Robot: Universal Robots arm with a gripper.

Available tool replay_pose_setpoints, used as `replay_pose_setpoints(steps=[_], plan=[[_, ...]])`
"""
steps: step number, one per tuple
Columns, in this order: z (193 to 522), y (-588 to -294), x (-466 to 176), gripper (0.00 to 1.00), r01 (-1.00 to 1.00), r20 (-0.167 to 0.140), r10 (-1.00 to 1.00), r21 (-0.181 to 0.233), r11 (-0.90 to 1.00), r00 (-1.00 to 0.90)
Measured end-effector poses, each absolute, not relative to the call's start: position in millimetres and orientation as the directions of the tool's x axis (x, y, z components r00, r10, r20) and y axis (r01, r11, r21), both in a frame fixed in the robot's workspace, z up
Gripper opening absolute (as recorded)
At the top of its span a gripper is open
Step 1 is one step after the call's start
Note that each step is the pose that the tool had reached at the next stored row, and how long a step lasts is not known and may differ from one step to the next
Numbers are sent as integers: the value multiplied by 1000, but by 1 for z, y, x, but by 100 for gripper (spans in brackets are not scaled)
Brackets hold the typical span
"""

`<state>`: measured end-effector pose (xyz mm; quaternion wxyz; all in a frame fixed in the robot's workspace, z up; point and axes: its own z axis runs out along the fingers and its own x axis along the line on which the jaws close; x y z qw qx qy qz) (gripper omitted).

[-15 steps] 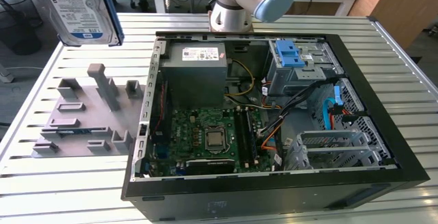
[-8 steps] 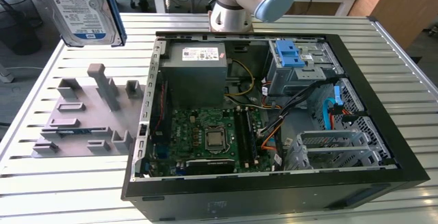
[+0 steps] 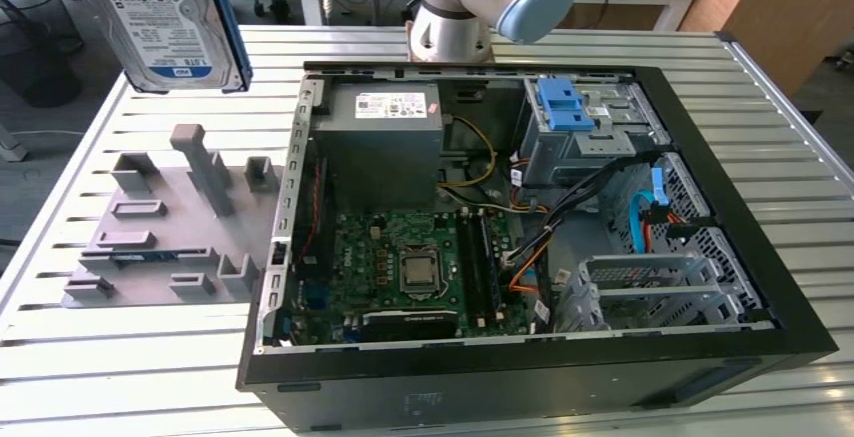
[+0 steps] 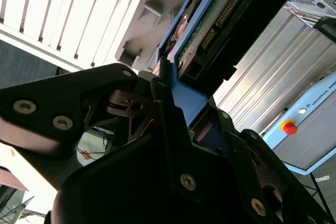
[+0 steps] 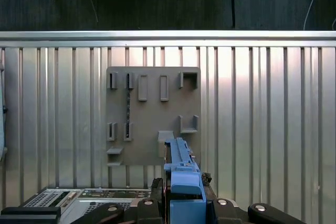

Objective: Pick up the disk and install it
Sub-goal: 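Pick up the disk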

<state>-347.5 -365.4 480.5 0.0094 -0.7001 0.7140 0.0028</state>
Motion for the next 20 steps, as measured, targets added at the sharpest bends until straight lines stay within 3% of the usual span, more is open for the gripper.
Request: replay_pose_setpoints(steps=[20], plan=[[481, -371, -334, 36, -1000, -17, -1000, -9, 20, -19]])
